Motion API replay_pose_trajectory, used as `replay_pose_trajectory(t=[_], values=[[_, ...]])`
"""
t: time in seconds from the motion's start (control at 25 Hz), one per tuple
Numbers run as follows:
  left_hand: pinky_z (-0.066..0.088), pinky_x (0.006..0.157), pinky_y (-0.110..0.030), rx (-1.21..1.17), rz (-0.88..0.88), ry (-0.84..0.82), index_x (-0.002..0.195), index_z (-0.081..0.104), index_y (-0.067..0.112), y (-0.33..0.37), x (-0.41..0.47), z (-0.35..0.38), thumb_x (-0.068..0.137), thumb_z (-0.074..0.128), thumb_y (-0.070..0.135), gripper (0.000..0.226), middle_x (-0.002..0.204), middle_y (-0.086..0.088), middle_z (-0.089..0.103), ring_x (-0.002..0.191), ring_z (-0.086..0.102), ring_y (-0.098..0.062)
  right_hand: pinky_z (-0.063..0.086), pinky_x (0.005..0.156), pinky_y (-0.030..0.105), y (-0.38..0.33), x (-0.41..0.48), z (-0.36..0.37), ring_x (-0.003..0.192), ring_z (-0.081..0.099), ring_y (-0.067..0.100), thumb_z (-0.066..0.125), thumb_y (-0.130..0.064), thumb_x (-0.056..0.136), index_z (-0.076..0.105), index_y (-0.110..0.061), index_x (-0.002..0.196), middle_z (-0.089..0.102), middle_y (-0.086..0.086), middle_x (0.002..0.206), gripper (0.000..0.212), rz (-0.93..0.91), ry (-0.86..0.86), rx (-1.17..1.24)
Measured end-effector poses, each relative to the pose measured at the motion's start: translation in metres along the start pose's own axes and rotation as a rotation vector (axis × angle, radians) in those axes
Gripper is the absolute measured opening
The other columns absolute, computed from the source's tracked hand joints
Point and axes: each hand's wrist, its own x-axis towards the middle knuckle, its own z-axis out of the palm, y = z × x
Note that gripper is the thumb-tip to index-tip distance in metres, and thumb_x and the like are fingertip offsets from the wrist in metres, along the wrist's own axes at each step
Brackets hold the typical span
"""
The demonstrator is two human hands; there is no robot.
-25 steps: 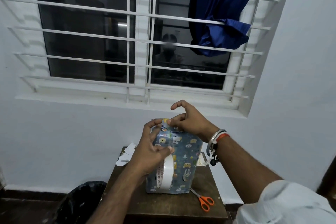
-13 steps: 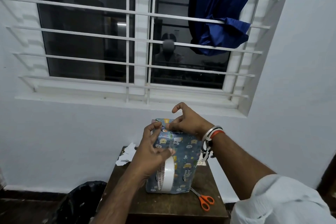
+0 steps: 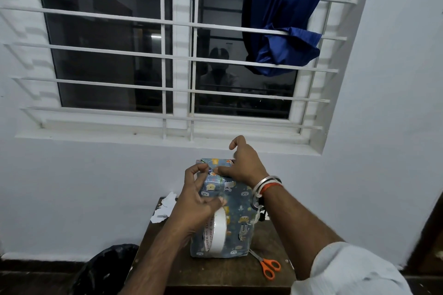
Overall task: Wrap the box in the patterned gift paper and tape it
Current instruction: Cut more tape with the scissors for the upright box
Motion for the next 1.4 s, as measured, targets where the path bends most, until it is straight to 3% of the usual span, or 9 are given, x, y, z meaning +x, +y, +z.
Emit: replay_pose_trajectory(t=[0.08,0.32,0.6,0.8,0.92,1.04,1.12,1.24,1.4], values=[[0.058,0.073,-0.02,-0.019,0.011,-0.006,0.13,0.037,0.037,-0.001,0.0,0.0,0.083,0.077,-0.008,0.076,0.13,0.029,0.05,0.089,0.078,-0.017,0.048,0.064,0.031,0.005,0.001,-0.001,0.079,0.06,0.023,0.091,-0.026,0.073,0.038,-0.02,0.109,0.06,0.006,0.091,0.064,0.025,0.006,0.016],[0.057,0.07,-0.018,-0.084,0.034,0.068,0.126,0.043,0.032,-0.007,0.007,0.001,0.083,0.074,-0.013,0.069,0.123,0.03,0.055,0.097,0.075,-0.02,0.052,0.066,0.03,0.011,-0.015,0.007,0.07,0.067,0.018,0.07,-0.009,0.09,0.055,-0.016,0.105,0.071,0.007,0.08,0.022,-0.165,0.049,0.113],[0.06,0.075,-0.026,-0.097,0.09,0.111,0.125,0.045,0.02,-0.01,0.005,0.004,0.086,0.071,-0.013,0.057,0.143,0.013,0.056,0.096,0.076,-0.018,0.058,0.083,0.029,0.027,-0.034,0.002,0.088,0.068,0.006,0.068,-0.007,0.094,0.067,-0.018,0.111,0.072,-0.004,0.095,0.02,-0.376,0.059,0.117],[0.059,0.075,-0.027,-0.033,0.138,0.091,0.113,0.045,0.015,-0.005,-0.009,0.009,0.088,0.069,-0.011,0.044,0.142,0.021,0.057,0.089,0.075,-0.034,0.056,0.084,0.02,0.012,-0.064,-0.01,0.093,0.069,0.001,0.065,-0.026,0.101,0.075,-0.02,0.111,0.076,-0.012,0.098,0.016,-0.338,0.07,0.244],[0.056,0.085,-0.05,-0.078,0.156,0.067,0.102,0.042,0.016,-0.016,-0.026,0.013,0.088,0.072,-0.004,0.039,0.143,0.017,0.059,0.088,0.067,-0.054,0.055,0.078,0.019,0.016,-0.096,-0.011,0.087,0.072,0.002,0.069,-0.035,0.097,0.079,-0.024,0.105,0.078,-0.01,0.09,0.017,-0.207,-0.166,0.355],[0.053,0.09,-0.063,-0.12,0.096,0.041,0.097,0.042,0.019,-0.043,-0.047,0.021,0.084,0.074,0.012,0.035,0.142,0.011,0.06,0.092,0.066,-0.06,0.056,0.075,0.022,0.042,-0.123,0.003,0.079,0.073,0.006,0.078,-0.025,0.091,0.081,-0.016,0.099,0.079,-0.002,0.084,0.012,-0.09,-0.287,0.476],[0.056,0.089,-0.058,-0.12,0.033,0.016,0.097,0.043,0.018,-0.068,-0.059,0.026,0.079,0.078,0.023,0.041,0.141,0.007,0.062,0.095,0.068,-0.057,0.054,0.073,0.02,0.062,-0.139,0.015,0.074,0.072,0.005,0.079,-0.019,0.09,0.082,-0.014,0.091,0.079,-0.002,0.081,0.006,-0.076,-0.296,0.435],[0.059,0.086,-0.038,-0.127,-0.073,-0.037,0.102,0.043,0.007,-0.104,-0.073,0.029,0.066,0.082,0.029,0.057,0.132,-0.006,0.068,0.102,0.074,-0.034,0.055,0.073,0.018,0.084,-0.161,0.035,0.076,0.074,0.007,0.079,-0.022,0.089,0.083,-0.02,0.086,0.078,-0.009,0.081,0.006,-0.086,-0.268,0.349],[0.055,0.076,-0.023,-0.148,-0.254,-0.11,0.102,0.044,0.001,-0.136,-0.087,0.034,0.059,0.083,0.026,0.063,0.105,-0.013,0.071,0.084,0.072,-0.017,0.049,0.074,0.01,0.113,-0.185,0.063,0.081,0.071,-0.004,0.078,-0.019,0.087,0.083,-0.024,0.089,0.076,-0.022,0.086,0.007,-0.114,-0.129,0.29]])
